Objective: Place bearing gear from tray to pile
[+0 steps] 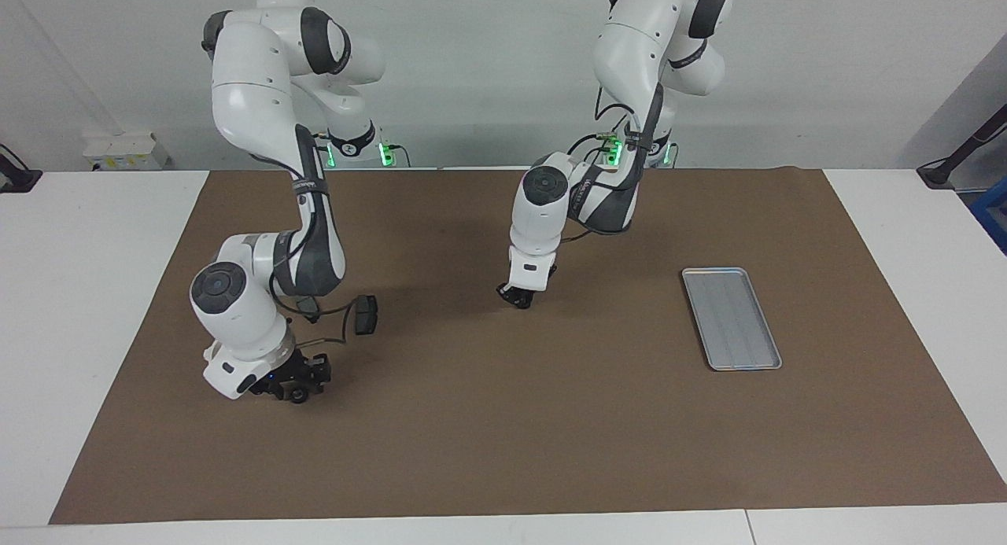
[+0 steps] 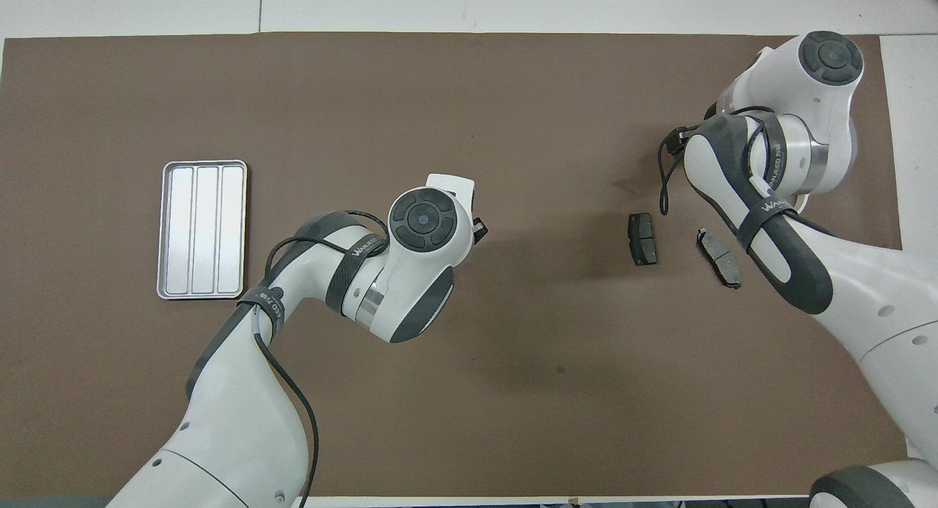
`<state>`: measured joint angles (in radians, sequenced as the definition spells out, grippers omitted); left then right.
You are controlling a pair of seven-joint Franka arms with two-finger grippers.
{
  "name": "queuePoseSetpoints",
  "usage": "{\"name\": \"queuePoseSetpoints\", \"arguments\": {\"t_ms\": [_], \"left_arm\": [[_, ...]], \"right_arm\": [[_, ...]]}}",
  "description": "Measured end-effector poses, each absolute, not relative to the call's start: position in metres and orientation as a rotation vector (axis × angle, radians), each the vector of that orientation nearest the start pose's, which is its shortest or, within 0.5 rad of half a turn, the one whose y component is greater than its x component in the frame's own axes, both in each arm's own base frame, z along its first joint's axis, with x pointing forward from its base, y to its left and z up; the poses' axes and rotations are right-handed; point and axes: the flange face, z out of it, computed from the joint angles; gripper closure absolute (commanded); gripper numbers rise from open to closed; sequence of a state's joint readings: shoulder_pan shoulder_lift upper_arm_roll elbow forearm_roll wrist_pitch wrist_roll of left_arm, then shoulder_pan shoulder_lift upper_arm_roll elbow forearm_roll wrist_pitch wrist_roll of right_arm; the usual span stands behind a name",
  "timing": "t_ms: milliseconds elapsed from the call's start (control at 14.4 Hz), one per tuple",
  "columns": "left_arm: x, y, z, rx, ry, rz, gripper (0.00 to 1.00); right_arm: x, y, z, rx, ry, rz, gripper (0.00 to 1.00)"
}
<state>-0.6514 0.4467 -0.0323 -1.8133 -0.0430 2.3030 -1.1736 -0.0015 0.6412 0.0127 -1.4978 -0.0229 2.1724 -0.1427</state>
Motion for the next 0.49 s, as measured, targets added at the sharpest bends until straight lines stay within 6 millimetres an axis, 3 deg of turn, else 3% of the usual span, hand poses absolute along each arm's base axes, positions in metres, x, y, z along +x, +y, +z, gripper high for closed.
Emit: {"name": "queuePoseSetpoints", "arguments": {"t_ms": [139,208,278,486], "left_arm": [[0.506,-0.411,0.298,-3.095,-0.827,0.019,0.95],[0.506,-0.411,0.298,-3.094,-0.827,0.020,0.41],[0.506,-0.411,0.298,-3.094,-0.827,0.019,0.00],[0.504,-0.406,0.296,-3.049,-0.801,0.049,0.00]], "right_arm": [[0.711,0.019,0.317,-3.142,-0.277,-0.027,0.00],[0.708,0.028,0.330,-3.142,-0.271,-0.015,0.00],[0.705,0.039,0.343,-3.144,-0.254,-0.001,0.00],[0.690,0.078,0.380,-3.153,-0.145,0.044,0.00]]}}
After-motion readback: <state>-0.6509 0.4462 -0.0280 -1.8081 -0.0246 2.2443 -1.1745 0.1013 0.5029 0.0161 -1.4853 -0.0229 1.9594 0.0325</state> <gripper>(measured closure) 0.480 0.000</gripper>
